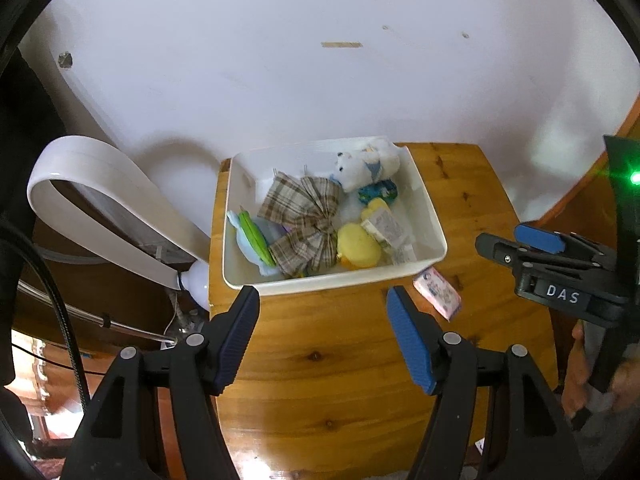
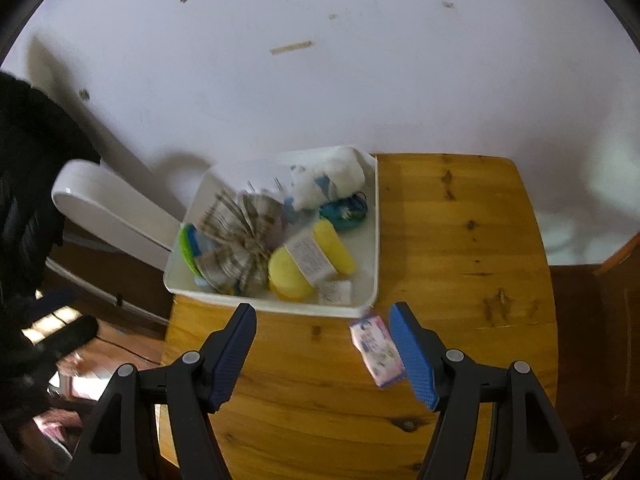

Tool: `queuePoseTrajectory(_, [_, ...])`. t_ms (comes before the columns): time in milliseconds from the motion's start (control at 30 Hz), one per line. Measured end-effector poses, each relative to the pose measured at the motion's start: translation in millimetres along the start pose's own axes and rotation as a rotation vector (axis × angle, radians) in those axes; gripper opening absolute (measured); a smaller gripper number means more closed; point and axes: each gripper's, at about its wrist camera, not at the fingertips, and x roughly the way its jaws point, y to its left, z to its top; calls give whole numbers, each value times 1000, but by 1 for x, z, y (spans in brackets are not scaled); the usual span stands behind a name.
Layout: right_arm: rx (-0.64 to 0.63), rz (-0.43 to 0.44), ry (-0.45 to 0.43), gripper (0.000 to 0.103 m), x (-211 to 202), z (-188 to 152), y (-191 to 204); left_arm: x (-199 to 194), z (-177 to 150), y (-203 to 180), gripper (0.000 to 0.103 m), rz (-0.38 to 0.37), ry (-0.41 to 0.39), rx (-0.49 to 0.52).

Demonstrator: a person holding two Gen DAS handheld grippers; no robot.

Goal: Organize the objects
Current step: 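Withdraw both tools and move the right tool to the pink wipes packet, then close the right tool on the pink wet-wipes packet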

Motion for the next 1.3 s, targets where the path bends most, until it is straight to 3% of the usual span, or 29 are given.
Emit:
queuePoseTrajectory(200, [-116, -4, 15, 70, 31, -28, -10, 4, -11, -7, 70, -40, 8, 25])
queuePoseTrajectory(433, [-147, 13, 79, 70, 75, -57, -27, 15, -18, -14, 70, -79, 18, 27])
queuePoseTrajectory(967, [-277, -1, 151, 69, 145, -82, -36, 57, -31, -23, 70, -57, 151, 29])
queuePoseTrajectory(1300, [-315, 4, 181, 51, 161, -83, -36, 65, -27, -21, 70, -55, 171, 15])
